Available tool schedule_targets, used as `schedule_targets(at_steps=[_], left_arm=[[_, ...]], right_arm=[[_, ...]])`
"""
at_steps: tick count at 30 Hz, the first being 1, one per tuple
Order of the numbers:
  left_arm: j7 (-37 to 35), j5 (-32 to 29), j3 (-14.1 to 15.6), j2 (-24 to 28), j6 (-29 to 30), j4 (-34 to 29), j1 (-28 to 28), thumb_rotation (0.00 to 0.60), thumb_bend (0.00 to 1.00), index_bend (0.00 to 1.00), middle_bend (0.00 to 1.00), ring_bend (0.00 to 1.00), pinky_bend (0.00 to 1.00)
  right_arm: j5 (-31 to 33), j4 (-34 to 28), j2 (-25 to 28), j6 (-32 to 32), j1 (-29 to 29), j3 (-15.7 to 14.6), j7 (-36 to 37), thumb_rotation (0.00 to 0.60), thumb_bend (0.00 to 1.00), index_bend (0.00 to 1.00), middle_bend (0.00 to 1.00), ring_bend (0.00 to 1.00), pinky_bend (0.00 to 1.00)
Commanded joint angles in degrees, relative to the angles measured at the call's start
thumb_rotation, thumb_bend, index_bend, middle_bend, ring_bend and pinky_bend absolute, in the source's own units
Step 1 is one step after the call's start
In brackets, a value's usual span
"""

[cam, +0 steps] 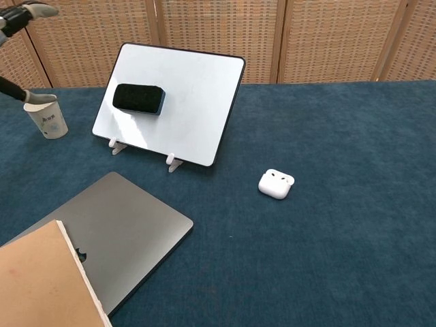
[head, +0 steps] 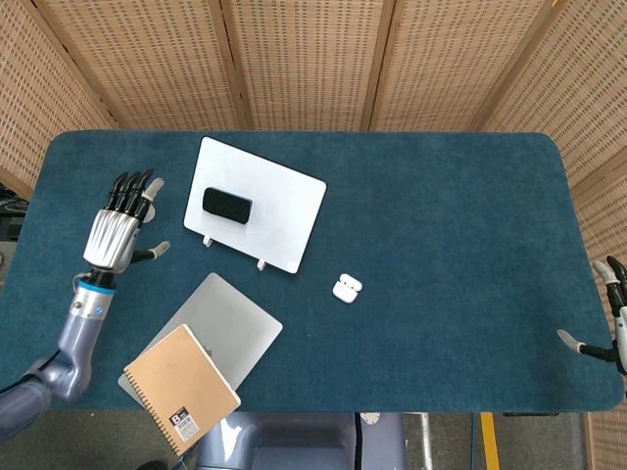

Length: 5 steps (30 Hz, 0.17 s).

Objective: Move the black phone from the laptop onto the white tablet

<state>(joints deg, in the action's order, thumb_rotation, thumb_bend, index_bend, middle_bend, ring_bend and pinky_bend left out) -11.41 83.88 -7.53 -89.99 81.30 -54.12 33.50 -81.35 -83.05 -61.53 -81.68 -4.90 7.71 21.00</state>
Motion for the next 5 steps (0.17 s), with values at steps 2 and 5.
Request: schedule_targets(at_steps=[2, 5], left_arm=[[2.2, -1.5, 3.4, 10.7, 3.6, -14.8, -8.5, 0.600, 0.00, 0.00, 0.00, 0.00, 0.00], [3.0, -2.4, 5.3, 14.6, 4.6, -22.2, -12.2, 0.600, 0.00, 0.00, 0.00, 0.00, 0.00]], right_arm=[[-0.7, -0.6, 0.1, -0.9, 0.3, -0.2, -0.4, 0.600, 0.00, 0.00, 0.00, 0.00, 0.00], [-1.2, -1.0, 0.3, -1.9, 0.7, -0.3, -0.6, 0.600, 0.00, 0.00, 0.00, 0.00, 0.00]])
